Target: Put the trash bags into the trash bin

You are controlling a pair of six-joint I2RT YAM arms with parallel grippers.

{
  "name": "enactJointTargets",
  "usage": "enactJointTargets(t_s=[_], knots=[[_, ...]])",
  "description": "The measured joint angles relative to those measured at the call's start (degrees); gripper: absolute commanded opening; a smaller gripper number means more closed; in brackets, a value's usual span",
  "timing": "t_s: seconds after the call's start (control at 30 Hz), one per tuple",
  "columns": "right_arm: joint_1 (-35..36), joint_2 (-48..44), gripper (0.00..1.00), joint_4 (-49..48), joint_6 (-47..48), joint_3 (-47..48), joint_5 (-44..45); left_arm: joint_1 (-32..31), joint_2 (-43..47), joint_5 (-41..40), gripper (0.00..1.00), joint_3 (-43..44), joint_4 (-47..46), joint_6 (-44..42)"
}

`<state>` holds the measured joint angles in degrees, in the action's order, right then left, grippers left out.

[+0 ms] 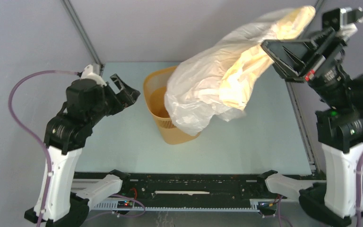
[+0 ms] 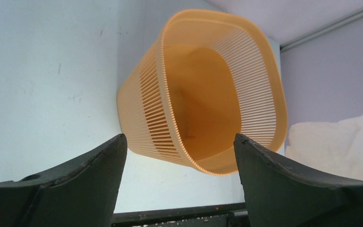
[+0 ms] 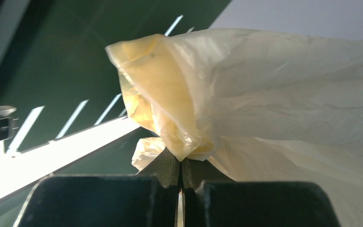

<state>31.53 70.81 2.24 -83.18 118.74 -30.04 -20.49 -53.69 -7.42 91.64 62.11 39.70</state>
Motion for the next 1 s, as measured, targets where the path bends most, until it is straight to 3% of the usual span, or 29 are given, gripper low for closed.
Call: enactJointTargets(t_s=[0.1,0.2,0.27,0.33,0.43,0.57,0.77,1.0], knots=[[8.17,8.76,0.00,-5.84,-0.94,8.74,3.32,0.00,2.82,-1.55,0.91,-2.21,-0.11,1.16],[11.23,14.40,0.00,-10.25,-1.84,10.97,6.69,0.00,4.48,-3.34,0.92,-4.79,0.13,2.38],[11.21,15.04,0.00,-11.45,-2.80,7.65,9.09,0.02,5.88,-4.68,0.92,-6.38,0.59,2.97],[10.29,12.24,0.00,-13.14,-4.50,-1.49,12.37,0.02,7.23,-5.92,0.92,-7.41,1.22,3.45],[6.99,6.64,0.00,-13.94,-5.29,-15.43,15.56,0.04,9.27,-7.48,0.93,-8.57,1.68,3.89],[-3.63,3.52,0.00,-14.73,-5.86,-23.74,14.97,0.07,11.91,-8.63,0.93,-10.05,2.12,4.13],[-15.41,3.91,0.00,-20.81,-8.59,-28.44,10.47,0.04,11.30,-8.83,0.93,-11.06,2.32,4.42],[-18.03,10.16,0.00,-27.23,-10.82,-26.40,2.89,0.07,9.64,-8.76,0.93,-10.95,2.21,4.24]])
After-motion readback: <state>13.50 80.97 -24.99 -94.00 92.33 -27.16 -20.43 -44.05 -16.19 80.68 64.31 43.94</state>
